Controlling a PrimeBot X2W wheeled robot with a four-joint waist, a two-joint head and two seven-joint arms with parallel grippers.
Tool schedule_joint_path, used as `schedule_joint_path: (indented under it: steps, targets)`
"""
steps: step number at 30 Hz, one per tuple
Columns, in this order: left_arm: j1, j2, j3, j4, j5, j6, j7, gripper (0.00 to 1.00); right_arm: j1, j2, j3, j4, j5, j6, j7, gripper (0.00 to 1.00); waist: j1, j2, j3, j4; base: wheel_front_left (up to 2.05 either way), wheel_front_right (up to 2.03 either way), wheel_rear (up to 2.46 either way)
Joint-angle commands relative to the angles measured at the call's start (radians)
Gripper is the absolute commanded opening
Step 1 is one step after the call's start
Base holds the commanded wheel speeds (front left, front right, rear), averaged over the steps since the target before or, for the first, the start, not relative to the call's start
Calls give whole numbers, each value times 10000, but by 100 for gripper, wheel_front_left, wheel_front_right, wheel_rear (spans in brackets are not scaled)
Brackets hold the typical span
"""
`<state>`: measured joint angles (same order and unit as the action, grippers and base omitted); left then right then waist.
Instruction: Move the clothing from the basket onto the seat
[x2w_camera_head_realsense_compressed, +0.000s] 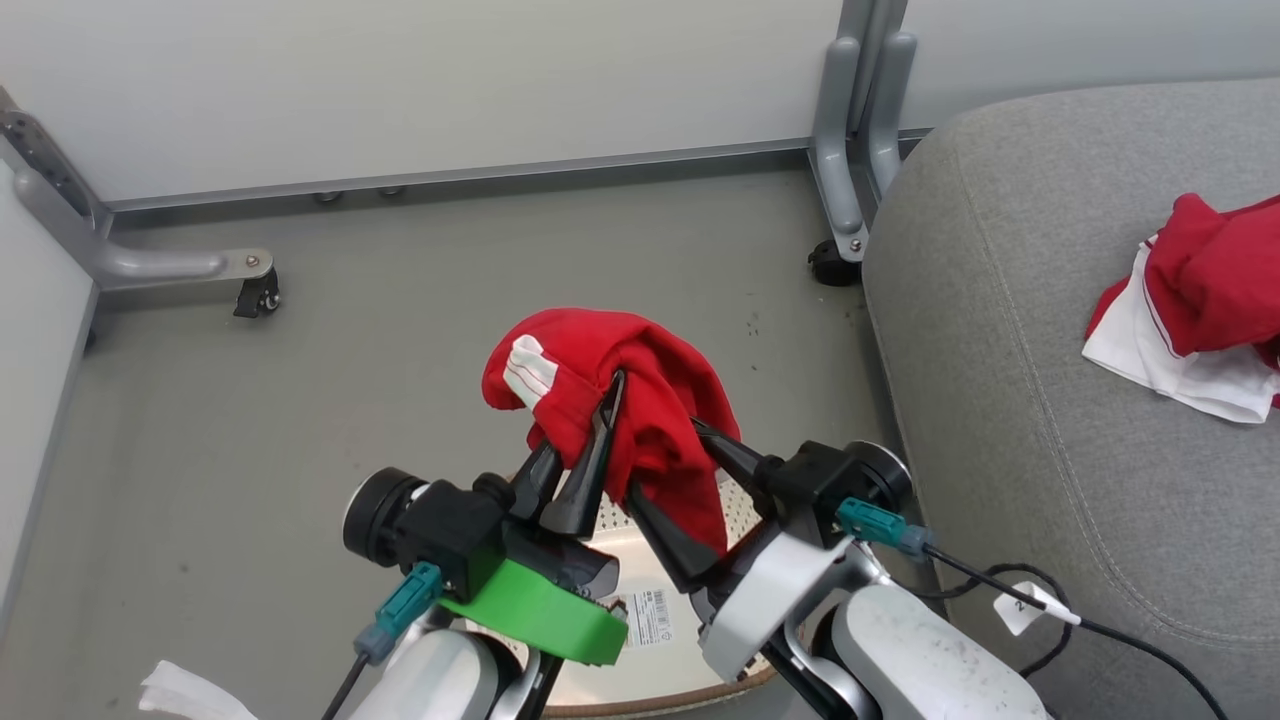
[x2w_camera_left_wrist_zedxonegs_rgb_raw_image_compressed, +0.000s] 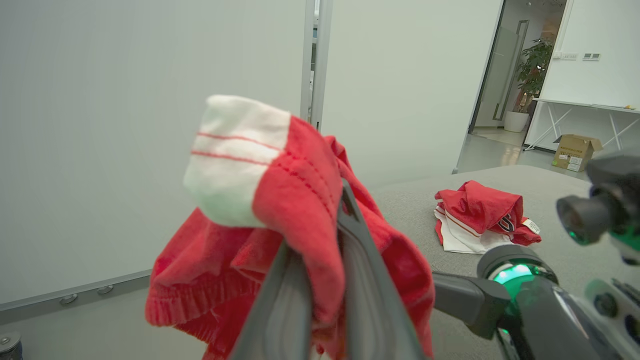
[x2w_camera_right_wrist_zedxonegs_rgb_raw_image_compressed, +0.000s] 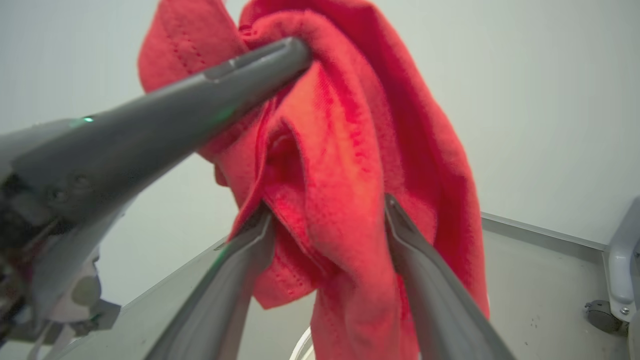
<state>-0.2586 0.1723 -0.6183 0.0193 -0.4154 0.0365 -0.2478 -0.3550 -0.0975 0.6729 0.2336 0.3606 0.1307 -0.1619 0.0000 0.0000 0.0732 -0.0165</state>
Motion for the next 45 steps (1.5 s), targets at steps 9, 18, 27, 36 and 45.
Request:
schedule_joint_path:
  steps: [9,18,27,36,45]
  targets:
    - [-241,-49,-17,-46,21,-50,-108,0,-855,186,581,935,530,0,-451,0,0,0,22,77,0,0,0]
    - [-140,-65,97,-155,66,35,-138,0,-1031,157,737,1258,740,0,-698,0,0,0,-94,105,0,0,0]
    - [-153,-69,382,-571,338,236,-183,100,-1250,45,517,1178,814,0,-868,0,0,0,-121,165,0,0,0]
    - [348,376,1318,-1591,915,466,-167,100,-1331,-84,-388,1227,585,0,-961,0,0,0,-130,233,0,0,0]
    - [1054,969,609,-1328,922,-10,631,100,-890,-340,-1282,1408,326,0,-991,0,0,0,-127,165,0,0,0]
